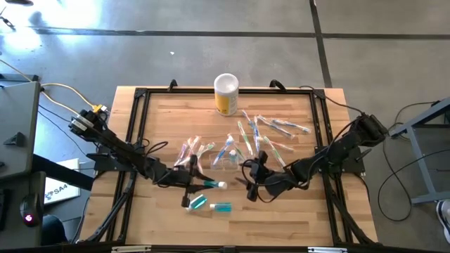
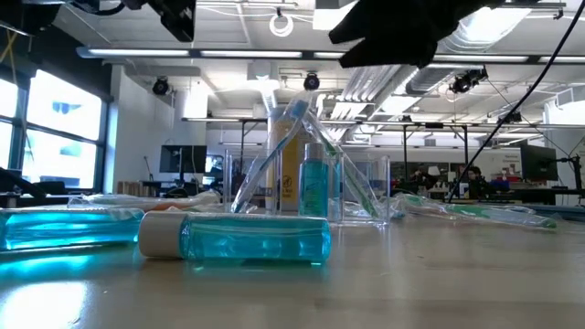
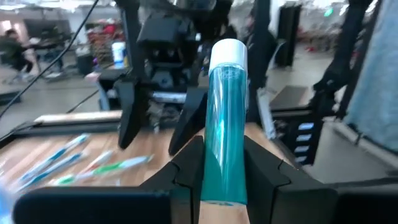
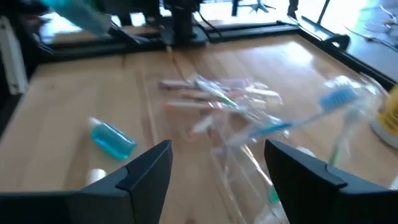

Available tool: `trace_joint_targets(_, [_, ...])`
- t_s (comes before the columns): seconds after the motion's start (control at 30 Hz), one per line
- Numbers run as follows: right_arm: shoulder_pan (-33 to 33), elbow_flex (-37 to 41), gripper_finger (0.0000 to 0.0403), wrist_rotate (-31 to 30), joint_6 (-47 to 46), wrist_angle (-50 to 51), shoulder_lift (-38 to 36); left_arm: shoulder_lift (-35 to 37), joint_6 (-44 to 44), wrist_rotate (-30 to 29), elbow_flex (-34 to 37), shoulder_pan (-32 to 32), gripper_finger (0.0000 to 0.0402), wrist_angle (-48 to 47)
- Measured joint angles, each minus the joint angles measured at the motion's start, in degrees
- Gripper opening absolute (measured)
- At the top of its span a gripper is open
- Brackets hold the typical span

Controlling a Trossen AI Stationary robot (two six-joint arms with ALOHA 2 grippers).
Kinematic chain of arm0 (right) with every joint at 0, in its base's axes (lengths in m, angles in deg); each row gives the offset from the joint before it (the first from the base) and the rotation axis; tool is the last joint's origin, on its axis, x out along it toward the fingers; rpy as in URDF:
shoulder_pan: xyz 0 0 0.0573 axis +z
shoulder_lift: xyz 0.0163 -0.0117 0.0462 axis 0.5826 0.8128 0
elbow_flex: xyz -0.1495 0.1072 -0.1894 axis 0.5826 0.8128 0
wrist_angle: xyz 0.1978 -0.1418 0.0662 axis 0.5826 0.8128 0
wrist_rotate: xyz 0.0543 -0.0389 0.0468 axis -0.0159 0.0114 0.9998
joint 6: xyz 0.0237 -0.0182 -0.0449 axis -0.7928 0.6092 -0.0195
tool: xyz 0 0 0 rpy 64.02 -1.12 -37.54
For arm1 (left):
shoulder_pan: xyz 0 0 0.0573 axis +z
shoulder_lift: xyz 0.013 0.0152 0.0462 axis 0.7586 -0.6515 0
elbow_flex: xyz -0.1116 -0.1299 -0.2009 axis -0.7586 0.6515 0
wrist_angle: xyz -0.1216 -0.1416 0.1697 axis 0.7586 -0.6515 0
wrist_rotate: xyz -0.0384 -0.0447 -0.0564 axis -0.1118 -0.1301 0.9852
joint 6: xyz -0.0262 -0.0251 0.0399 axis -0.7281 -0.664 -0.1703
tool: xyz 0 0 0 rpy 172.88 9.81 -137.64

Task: Pick & Place toothbrushing station
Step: Put the blue mouthwash in the transparent organizer

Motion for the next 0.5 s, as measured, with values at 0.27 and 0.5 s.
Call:
trace_joint_targets(0.27, [-0.1,0.0,0.0248,6.31,12.59,-14.36,0.02,-5.16,0.58,1.32,0.0,1.34,0.0071,5.93])
trace_joint_targets(0.5, [-0.09,0.0,0.0248,8.03,19.29,-19.33,0.02,-7.57,-0.49,4.84,-0.03,4.31,0.0071,9.14])
